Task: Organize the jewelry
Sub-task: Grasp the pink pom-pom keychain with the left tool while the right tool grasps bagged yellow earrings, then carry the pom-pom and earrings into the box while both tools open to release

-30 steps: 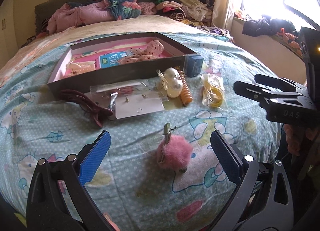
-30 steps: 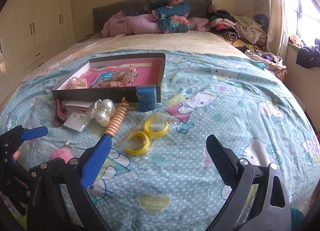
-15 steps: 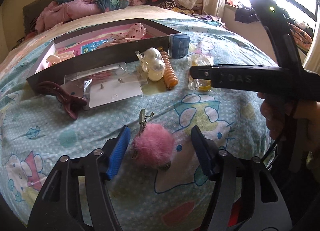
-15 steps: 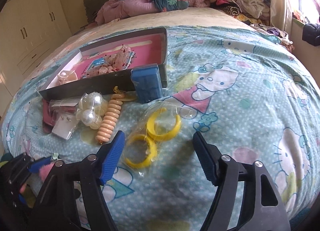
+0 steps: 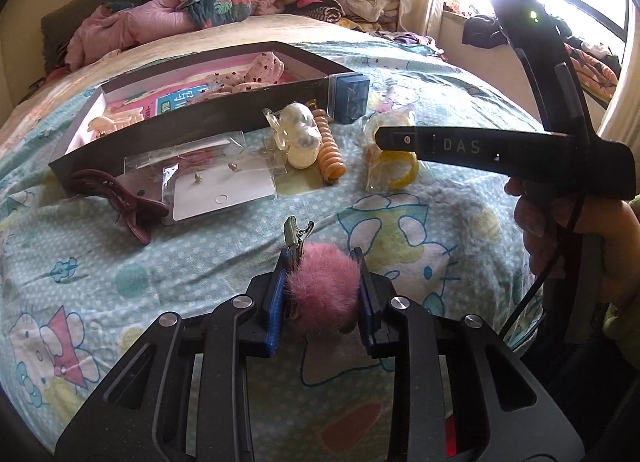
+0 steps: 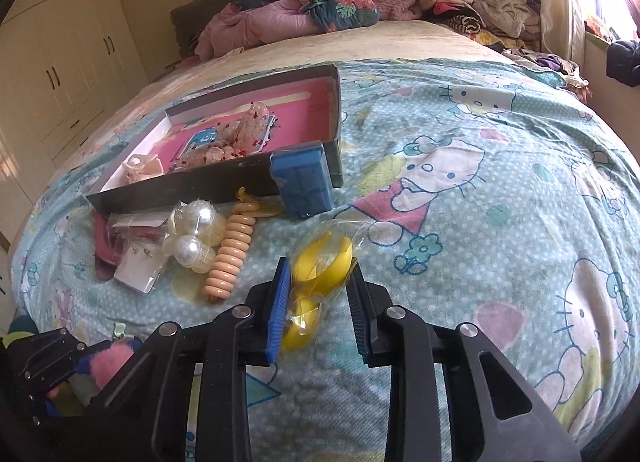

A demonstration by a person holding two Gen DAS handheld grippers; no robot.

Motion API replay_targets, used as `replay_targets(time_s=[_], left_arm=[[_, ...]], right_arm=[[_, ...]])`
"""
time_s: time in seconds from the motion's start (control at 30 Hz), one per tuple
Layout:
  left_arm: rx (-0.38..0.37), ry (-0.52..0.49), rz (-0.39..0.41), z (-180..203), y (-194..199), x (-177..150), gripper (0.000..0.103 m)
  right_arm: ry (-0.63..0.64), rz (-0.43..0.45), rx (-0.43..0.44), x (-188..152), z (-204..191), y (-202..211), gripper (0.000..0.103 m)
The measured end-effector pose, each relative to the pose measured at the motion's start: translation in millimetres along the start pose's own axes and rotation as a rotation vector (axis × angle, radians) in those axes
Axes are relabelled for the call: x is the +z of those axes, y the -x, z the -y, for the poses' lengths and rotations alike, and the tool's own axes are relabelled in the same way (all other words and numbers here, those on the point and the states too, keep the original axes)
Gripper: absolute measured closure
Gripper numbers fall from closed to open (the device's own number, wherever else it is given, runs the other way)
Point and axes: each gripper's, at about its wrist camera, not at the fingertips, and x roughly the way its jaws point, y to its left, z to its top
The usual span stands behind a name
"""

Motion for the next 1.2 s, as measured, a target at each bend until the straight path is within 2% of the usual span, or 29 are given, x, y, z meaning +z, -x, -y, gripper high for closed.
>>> replay_targets(time_s=[0.37,0.53,0.8,1.2], left_arm=[[0.026,0.018,0.051,-7,13,13,0.082],[0.048,0.043,0.069,-16,19,16,0.082],[0.078,0.074,0.088,-27,25,21,0.082],[0.121,0.153,0.131,-57,37,28,0.082]], right_arm=[[0.024,0.046,0.010,-7,-4,24,0.078],[0.032,0.066,0.048,-6,-10,36,0.079],[0.089,0.093,0.088,-4,-33,50,0.079],[0.160,0.096,0.144,6,-69,47,0.080]])
